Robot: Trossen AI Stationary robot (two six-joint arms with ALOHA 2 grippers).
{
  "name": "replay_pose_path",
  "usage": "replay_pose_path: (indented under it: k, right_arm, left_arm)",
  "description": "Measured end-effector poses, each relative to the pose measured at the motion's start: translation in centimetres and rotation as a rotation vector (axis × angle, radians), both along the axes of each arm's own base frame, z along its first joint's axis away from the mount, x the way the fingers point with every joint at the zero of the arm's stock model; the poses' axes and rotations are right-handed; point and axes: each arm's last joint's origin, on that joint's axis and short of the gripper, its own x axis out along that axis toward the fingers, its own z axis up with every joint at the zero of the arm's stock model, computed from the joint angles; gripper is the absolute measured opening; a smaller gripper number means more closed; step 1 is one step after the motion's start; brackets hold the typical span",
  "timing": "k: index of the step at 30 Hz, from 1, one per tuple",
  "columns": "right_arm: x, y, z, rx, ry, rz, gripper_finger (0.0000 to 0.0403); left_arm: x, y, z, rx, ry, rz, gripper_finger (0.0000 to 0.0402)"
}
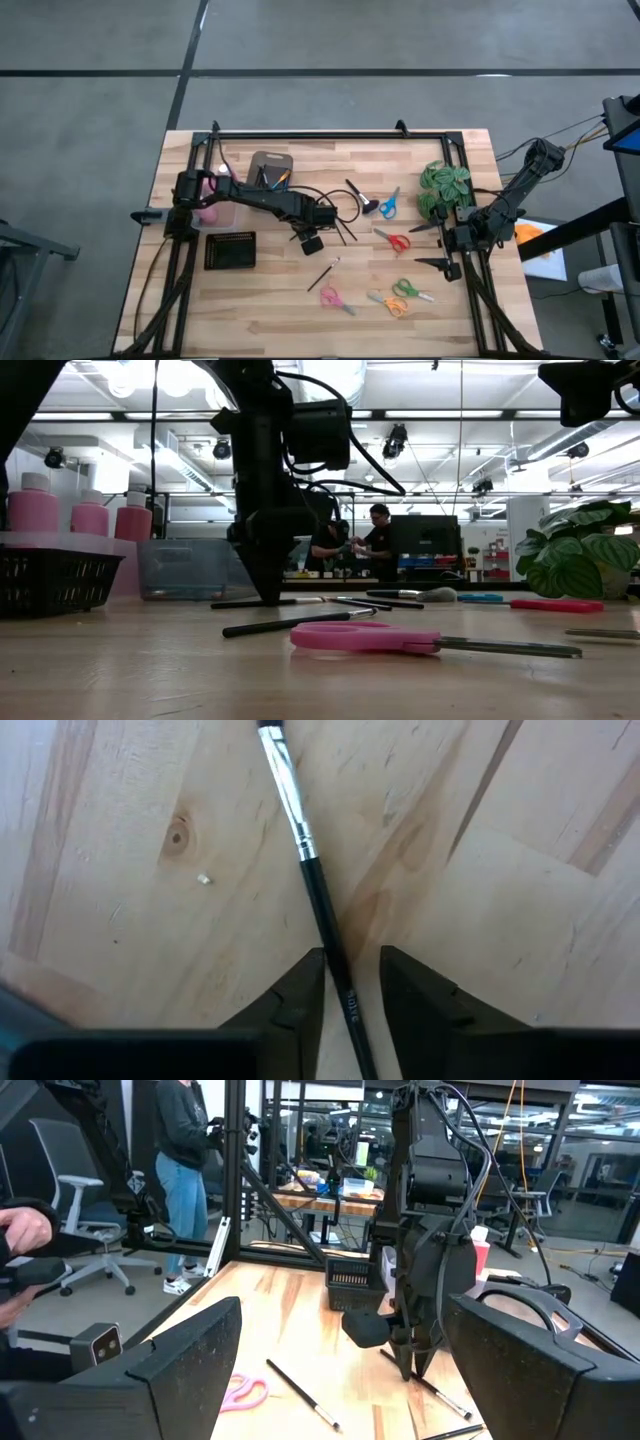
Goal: Pick & Place Paint Supplies
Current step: Put the black brush into the black bin
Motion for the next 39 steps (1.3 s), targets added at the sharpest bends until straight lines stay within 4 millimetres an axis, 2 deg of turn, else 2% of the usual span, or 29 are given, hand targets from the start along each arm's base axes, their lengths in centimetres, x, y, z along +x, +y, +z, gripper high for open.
replay_pose_path:
  k: [10,39]
  right_arm:
    - [0.0,0.0,0.0,-0.001,0.0,0.0,0.0341]
    - [0.0,-0.01,-0.01,0.001,0.0,0.0,0.0341]
  left_arm:
    - [0.11,-0.04,0.0,-0.007,-0.012,-0.001,0.0006]
    - [-0.07,-0.03,0.4,0.001,0.006,-0.019,0.0007]
